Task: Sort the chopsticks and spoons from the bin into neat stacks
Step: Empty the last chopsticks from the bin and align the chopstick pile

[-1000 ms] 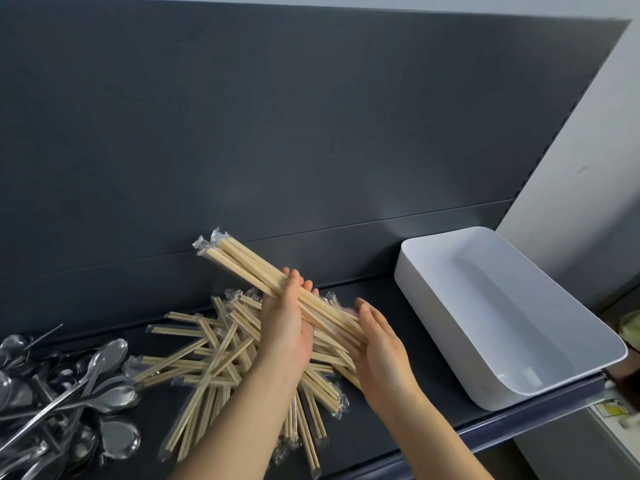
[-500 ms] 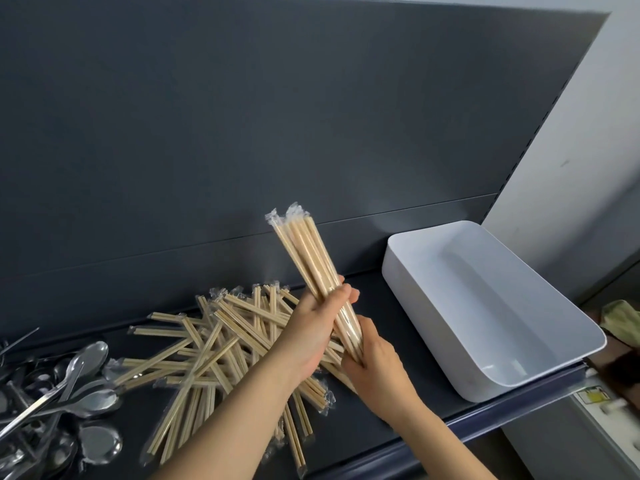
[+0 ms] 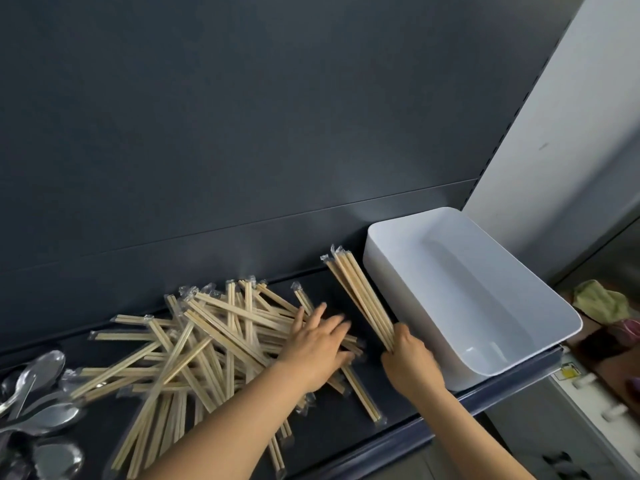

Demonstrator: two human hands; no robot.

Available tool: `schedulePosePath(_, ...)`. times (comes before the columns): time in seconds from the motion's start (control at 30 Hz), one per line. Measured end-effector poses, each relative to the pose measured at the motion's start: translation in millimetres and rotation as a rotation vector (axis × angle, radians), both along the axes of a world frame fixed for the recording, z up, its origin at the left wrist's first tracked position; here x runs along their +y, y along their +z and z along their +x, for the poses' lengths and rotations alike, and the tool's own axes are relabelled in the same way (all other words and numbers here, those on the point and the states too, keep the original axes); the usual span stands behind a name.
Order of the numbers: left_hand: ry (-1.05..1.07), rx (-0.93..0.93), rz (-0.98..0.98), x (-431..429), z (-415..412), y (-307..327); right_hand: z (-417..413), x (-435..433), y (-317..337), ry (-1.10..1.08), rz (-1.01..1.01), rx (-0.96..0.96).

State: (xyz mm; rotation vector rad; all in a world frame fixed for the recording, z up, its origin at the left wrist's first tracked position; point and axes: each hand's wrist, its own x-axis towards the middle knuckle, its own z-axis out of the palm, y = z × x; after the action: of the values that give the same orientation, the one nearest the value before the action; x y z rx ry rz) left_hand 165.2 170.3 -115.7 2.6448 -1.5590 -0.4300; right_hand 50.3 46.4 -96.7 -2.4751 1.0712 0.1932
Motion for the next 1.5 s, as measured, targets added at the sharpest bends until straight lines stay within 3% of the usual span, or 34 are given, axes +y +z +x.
schedulePosePath(0.17, -0.036, -0.006, 0.076, -1, 8, -8, 1, 4, -14, 0.031, -0.049, 0.096)
schedulePosePath(0.6, -0.114, 0.106, 0.114, 35, 18, 5, 14, 10, -23, 0.137, -0.258, 0.122)
schedulePosePath(0.7, -0.073, 0.069, 0.09, 44, 19, 8, 15, 16, -19, 0.154, -0.243, 0.087)
schedulePosePath(0.9, 0.142, -0.047, -0.014, 81, 24, 21, 33, 41, 0, 0.305, -0.094, -0.189)
schedulePosePath(1.07, 0.347, -0.153, -0.085, 123, 24, 20, 45, 67, -8, 0.436, -0.062, -0.044)
schedulePosePath(1.23, 0.46, -0.167, -0.052, 152, 28, -4, 49, 73, -20, 0.425, -0.118, -0.081)
schedulePosePath(1.5, 0.467, -0.172, -0.033, 157, 30, -19, 60, 64, -17, 0.288, 0.077, -0.275)
